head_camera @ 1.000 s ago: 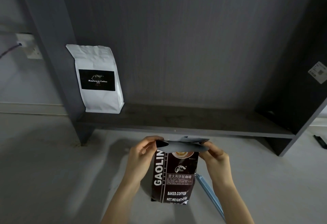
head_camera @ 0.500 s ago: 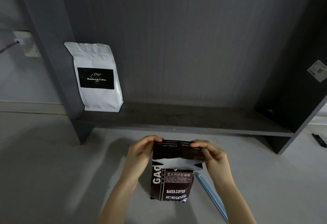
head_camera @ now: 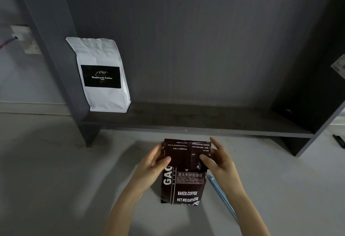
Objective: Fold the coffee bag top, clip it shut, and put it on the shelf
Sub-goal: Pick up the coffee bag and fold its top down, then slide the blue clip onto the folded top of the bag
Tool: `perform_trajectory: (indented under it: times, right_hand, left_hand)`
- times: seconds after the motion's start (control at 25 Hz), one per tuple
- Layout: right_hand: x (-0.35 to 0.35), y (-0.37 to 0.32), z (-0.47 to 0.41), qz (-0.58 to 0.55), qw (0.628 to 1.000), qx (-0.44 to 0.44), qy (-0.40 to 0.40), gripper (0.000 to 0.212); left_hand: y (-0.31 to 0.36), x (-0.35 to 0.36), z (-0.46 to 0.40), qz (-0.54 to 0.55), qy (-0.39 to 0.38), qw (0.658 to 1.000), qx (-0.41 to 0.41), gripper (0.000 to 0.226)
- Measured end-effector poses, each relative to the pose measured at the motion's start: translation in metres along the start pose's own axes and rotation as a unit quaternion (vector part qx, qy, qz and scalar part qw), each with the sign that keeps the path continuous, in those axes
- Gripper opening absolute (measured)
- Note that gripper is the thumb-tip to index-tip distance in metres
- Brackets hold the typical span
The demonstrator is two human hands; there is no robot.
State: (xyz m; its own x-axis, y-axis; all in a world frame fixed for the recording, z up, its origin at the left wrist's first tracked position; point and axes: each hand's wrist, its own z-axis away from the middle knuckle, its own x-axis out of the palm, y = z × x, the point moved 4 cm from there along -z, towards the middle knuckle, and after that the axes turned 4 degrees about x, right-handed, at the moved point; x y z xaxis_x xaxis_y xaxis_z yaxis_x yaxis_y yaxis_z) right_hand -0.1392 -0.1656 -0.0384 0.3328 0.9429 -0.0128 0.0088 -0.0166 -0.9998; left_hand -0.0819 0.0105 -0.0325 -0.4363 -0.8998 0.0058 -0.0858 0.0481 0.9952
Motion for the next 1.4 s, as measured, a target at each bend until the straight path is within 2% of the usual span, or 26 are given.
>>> perform_trajectory:
  times: [0.12,0.4,0.56,0.68,0.8,0.92,1.08,1.16,1.28,1.4]
  right_hand:
    - [-0.001,0.005,-0.001,0.021,1.0,0.001,0.022,0.022]
    - [-0.003,0.012,-0.002,0.105,0.99,-0.009,0.089,0.019]
    - [-0.002,0.009,0.0,0.114,0.99,-0.033,0.08,0.024]
    - [0.0,0.01,0.0,0.103,0.992,-0.022,0.066,0.017]
    - [-0.007,0.014,0.0,0.098,0.995,0.013,-0.002,0.019]
    - [-0.027,0.025,0.007,0.198,0.979,0.047,-0.011,0.029]
    - [-0.053,0.058,0.023,0.203,0.967,0.135,0.071,0.024]
    - [-0.057,0.075,0.027,0.225,0.956,0.17,0.085,0.026]
    - [-0.058,0.093,0.028,0.326,0.923,0.185,0.088,0.035]
    - [-0.059,0.1,0.029,0.369,0.902,0.189,0.118,0.034]
  left_hand:
    - [-0.012,-0.002,0.0,-0.014,0.009,1.0,-0.016,0.026]
    - [-0.017,0.001,0.0,-0.043,0.039,0.998,0.038,0.01]
    - [-0.021,0.002,-0.003,-0.045,0.043,0.997,0.047,0.018]
    - [-0.022,0.002,-0.003,-0.038,0.048,0.997,0.054,0.016]
    - [-0.023,0.0,-0.002,-0.025,0.056,0.997,0.052,0.015]
    - [-0.025,-0.002,-0.001,-0.016,0.056,0.997,0.047,0.012]
    - [-0.027,-0.001,-0.001,-0.022,0.051,0.998,0.041,0.004]
    - [-0.028,-0.001,-0.001,-0.018,0.049,0.998,0.039,0.004]
    - [-0.028,-0.002,-0.001,-0.008,0.057,0.998,0.032,0.007]
    - [-0.03,-0.004,0.0,-0.009,0.06,0.998,0.024,0.008]
